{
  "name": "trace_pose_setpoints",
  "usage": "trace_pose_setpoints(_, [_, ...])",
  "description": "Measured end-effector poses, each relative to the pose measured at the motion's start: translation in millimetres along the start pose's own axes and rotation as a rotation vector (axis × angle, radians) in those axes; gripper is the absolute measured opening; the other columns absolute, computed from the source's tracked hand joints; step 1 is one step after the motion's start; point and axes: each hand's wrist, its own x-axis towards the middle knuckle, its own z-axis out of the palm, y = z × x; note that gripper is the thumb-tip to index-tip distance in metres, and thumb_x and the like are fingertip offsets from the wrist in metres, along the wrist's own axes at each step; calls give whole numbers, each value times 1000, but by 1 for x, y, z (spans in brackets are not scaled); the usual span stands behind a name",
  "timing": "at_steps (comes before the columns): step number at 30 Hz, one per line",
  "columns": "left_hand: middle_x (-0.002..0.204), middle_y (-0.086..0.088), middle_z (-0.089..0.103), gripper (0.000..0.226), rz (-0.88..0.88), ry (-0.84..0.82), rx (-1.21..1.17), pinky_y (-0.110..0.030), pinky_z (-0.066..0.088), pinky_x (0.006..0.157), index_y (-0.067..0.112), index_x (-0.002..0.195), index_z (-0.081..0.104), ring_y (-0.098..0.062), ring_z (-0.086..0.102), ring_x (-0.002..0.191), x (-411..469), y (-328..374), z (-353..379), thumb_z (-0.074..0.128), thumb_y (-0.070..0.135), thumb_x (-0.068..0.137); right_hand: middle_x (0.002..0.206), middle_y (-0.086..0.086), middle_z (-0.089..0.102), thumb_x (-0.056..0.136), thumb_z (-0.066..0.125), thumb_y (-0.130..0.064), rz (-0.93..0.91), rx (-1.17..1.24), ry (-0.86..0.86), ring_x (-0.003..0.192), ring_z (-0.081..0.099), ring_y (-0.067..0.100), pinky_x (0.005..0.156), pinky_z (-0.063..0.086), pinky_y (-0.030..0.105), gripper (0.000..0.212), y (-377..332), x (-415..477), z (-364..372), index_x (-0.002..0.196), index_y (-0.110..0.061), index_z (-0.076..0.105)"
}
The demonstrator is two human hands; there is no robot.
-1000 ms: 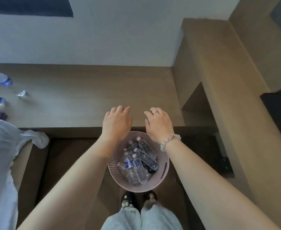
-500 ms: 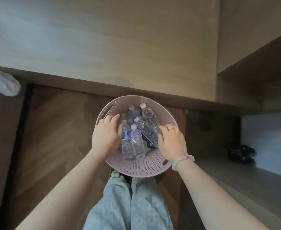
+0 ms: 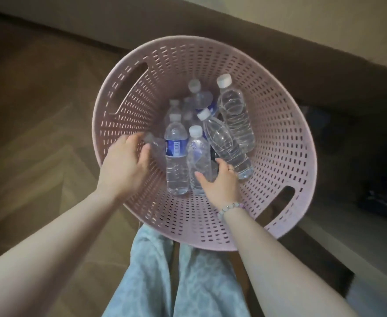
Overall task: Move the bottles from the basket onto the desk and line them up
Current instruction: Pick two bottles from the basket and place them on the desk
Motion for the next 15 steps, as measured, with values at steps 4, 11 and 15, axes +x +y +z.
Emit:
trace_pose_setpoints(4, [128, -10, 52, 37, 59, 65, -32, -33, 31, 102, 10, 130, 50, -24, 46, 120, 4, -8, 7, 42, 24, 97, 146, 9, 34, 70, 72, -56, 89, 126, 4, 134, 33, 25, 106, 33, 39, 96, 5, 17, 42, 145, -18, 25])
trace_pose_setpoints(11, [125, -7, 53, 39, 103, 72, -73, -18, 25, 89, 10, 127, 51, -22, 47, 117, 6, -23, 27, 38, 30, 97, 134, 6, 48, 56, 82, -55, 149, 345, 191, 124, 47, 23, 101, 40, 37, 102, 5, 52, 74, 138, -16, 35])
trace_pose_setpoints(15, [125, -8, 54, 33, 35, 94, -149, -14, 24, 85, 9, 125, 53, -20, 46, 117, 13, -20, 39, 39, 24, 99, 134, 8, 50, 52, 84, -54, 137, 441, 171, 124, 48, 23, 101, 40, 35, 112, 5, 57, 84, 140, -13, 28])
